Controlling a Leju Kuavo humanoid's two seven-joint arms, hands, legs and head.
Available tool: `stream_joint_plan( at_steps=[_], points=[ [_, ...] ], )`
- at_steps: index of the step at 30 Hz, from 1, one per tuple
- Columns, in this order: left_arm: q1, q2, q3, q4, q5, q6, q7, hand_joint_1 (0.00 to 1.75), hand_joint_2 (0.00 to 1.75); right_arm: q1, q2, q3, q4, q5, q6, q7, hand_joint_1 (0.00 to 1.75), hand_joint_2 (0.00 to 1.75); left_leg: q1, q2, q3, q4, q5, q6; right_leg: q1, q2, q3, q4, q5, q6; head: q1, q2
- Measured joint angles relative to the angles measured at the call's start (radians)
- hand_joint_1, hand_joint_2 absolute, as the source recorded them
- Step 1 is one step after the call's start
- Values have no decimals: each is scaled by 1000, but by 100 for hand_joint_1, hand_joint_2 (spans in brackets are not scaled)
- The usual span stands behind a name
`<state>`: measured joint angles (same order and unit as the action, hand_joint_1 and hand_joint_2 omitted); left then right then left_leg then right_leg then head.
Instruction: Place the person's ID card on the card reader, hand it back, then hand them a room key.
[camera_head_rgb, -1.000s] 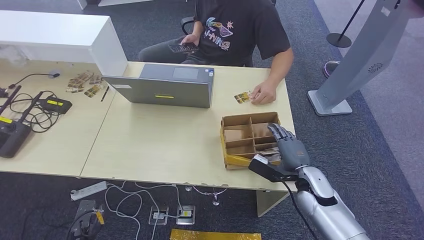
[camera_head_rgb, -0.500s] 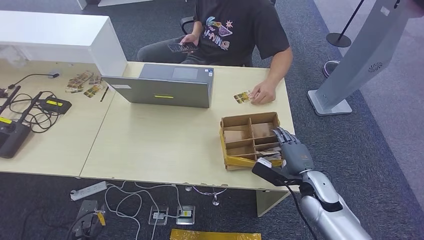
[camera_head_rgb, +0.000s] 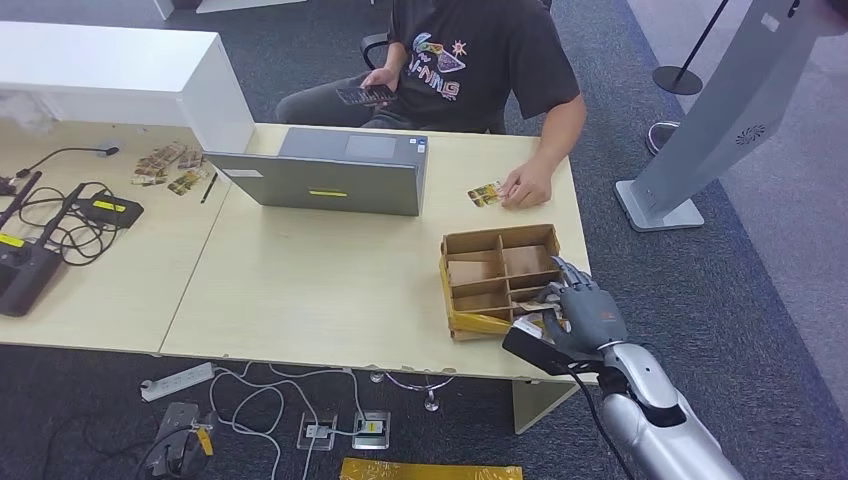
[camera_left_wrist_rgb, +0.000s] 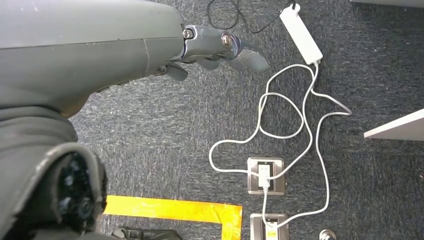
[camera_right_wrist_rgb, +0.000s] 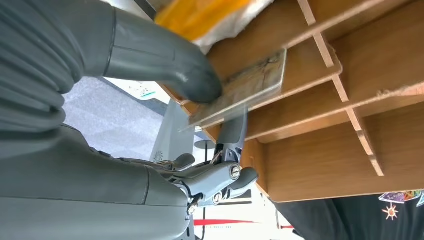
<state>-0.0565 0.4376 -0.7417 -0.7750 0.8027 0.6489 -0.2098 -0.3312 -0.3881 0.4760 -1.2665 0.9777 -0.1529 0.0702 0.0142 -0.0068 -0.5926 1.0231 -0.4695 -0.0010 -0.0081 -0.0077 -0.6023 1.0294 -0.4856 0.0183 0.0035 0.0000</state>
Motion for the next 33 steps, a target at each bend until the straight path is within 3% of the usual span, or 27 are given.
stream_joint_plan(
  at_steps=[24, 28, 33],
  points=[
    [0, 1, -6, -10, -8, -1, 0, 0, 0, -13, 8, -8, -13, 7, -5, -17, 175, 175, 0, 0, -1, 0, 0, 0, 0, 0, 0, 0, 0, 0, 0, 0],
    [-8, 5, -9, -10, -29, -2, 0, 0, 0, -77, 13, -15, -2, 18, -40, -54, 175, 175, 0, 0, -1, 0, 0, 0, 0, 0, 0, 0, 0, 0, 0, 0],
    [-24, 9, -12, -10, -58, -1, 0, 0, 0, -230, 18, -67, 55, 22, -93, -121, 175, 175, 0, 0, -1, 0, 2, -1, 0, 0, 0, 0, 2, 0, 0, 0]
  ],
)
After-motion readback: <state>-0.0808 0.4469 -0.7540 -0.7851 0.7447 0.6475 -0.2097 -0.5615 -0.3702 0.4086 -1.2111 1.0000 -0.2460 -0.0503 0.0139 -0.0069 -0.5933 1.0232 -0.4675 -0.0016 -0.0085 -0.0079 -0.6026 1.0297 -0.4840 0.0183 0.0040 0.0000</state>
